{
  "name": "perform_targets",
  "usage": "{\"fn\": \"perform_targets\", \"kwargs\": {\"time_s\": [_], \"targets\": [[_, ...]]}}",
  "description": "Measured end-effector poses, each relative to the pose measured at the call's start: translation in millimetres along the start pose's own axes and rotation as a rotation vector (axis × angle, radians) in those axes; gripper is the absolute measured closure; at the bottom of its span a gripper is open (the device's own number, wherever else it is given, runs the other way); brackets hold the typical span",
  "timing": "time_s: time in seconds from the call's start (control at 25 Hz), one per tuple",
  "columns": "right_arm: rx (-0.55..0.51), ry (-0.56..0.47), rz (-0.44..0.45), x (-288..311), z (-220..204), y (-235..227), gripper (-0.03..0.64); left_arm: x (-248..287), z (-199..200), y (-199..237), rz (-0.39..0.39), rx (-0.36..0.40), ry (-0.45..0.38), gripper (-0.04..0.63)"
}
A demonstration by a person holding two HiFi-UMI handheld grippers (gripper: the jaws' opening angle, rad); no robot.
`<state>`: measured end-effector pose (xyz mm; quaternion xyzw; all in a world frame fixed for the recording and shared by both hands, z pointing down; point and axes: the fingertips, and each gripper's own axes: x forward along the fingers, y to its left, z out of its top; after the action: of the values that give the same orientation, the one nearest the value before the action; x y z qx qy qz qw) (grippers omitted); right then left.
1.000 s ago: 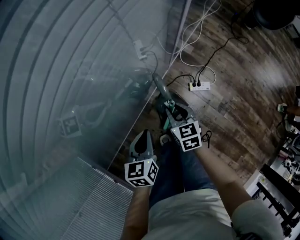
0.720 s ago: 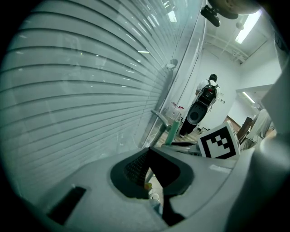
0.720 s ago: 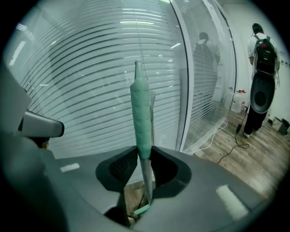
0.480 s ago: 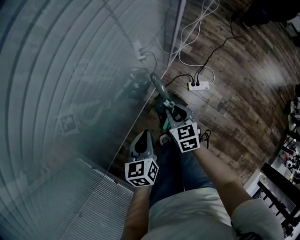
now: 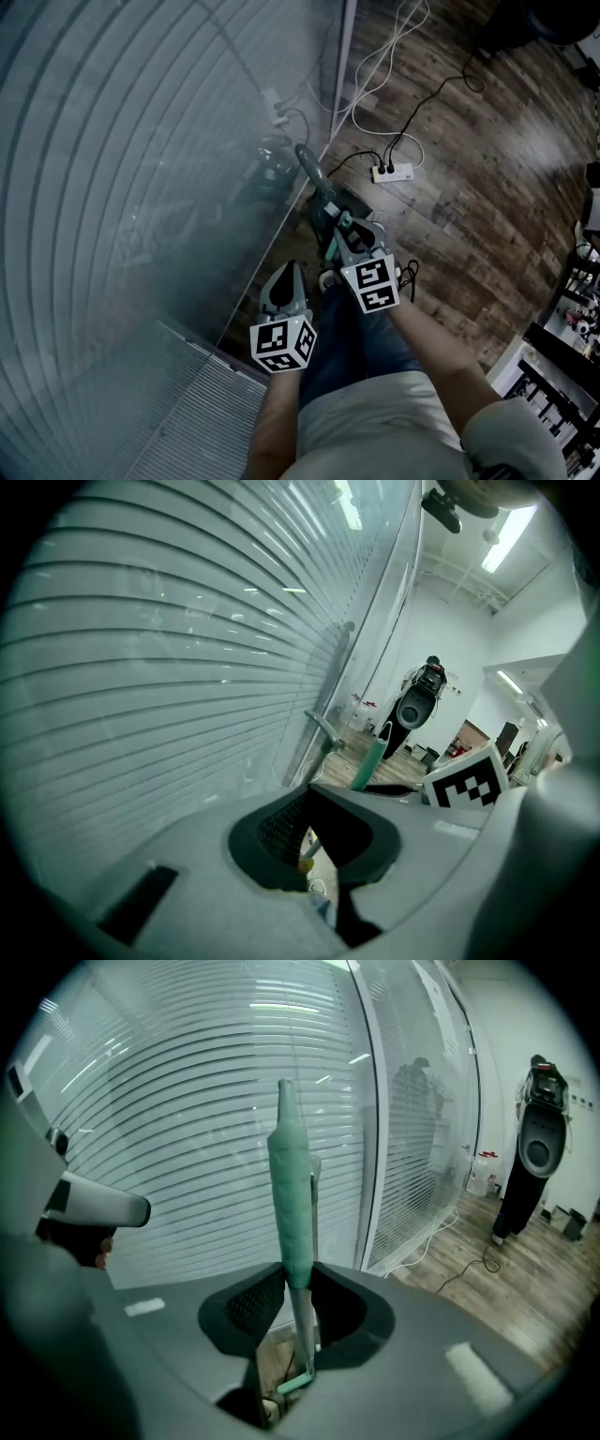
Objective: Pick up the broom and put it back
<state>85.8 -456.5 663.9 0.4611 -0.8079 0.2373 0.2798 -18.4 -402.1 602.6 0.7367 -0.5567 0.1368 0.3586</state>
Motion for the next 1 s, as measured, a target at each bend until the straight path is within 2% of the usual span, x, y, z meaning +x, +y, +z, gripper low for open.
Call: {"fn": "perform_targets", "kwargs": {"time_s": [0.4, 1.0], "targets": [[-0.008, -0.009, -0.037, -43.0, -11.8, 13.5, 0.518, -26.2, -2.8, -10.8, -0.025, 0.025, -0.011, 0.588], [-0.007, -0.087, -0.094, -114.6, 10.3, 23.0, 0.520, -69.8, 11.0, -35.8, -0.054, 0.066, -0.060, 0.588]]}}
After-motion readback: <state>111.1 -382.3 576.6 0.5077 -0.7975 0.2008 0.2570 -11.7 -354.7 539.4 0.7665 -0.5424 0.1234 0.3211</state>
